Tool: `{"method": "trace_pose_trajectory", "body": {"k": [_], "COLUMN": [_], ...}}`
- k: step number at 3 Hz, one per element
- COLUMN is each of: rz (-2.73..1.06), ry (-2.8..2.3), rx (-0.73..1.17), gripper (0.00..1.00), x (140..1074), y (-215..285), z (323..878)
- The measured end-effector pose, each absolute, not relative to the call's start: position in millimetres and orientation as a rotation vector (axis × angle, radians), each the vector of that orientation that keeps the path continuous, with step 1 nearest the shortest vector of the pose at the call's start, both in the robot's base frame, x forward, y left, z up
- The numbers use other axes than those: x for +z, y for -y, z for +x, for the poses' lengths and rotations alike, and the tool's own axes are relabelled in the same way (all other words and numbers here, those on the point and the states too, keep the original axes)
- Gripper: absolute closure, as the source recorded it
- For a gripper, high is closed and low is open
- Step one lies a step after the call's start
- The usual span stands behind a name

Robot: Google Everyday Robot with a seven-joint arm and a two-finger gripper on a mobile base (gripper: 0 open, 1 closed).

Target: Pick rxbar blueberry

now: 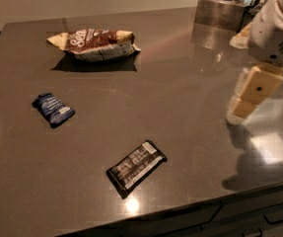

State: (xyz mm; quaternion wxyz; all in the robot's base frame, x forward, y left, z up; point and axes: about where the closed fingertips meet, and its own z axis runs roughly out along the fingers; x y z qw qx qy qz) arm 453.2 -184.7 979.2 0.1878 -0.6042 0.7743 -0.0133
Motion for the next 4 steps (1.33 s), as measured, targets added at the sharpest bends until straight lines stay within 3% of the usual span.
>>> {"method": "trace_pose_trajectory", "body": {"k": [4], "rz": [-1.483], "ry": [-2.100], "rx": [0.356], "gripper": [0.00], "x": [966.1], "y": [-21.2], "z": [503.6]}}
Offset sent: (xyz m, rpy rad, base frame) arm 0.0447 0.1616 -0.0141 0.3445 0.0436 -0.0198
